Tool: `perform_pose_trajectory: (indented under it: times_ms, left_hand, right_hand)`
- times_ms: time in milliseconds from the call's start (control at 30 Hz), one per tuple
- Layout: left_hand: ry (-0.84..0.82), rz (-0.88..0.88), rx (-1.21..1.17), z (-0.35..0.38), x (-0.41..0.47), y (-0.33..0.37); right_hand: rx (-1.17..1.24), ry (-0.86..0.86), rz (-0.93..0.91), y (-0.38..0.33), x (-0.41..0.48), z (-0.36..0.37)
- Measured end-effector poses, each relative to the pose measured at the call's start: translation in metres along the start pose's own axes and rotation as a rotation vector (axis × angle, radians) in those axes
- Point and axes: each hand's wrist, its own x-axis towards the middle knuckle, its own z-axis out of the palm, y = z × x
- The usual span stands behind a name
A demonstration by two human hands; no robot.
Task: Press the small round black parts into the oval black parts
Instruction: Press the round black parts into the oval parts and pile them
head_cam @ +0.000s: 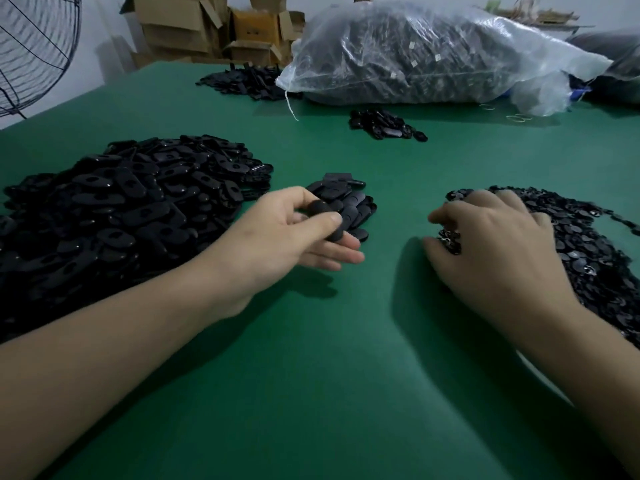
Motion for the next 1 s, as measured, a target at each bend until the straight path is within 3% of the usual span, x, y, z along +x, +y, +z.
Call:
perform_pose_trajectory:
  times_ms: [133, 700, 1000]
  left_hand:
    - [-0.044, 0.037, 0.01, 0.01, -0.006, -0.009]
    - [-0.109, 0.141, 0.105, 0.007, -0.012, -0.021]
    - [-0.13, 0.172, 0.115, 0.006, -0.012, -0.02]
  right_hand:
    - [-0.058, -0.075, 0.024, 0.006, 0.003, 0.002]
    - [0.063, 0.017, -0.03, 0.007, 0.004, 0.002]
    - [0.405, 0.119, -0.014, 0.007, 0.005, 0.004]
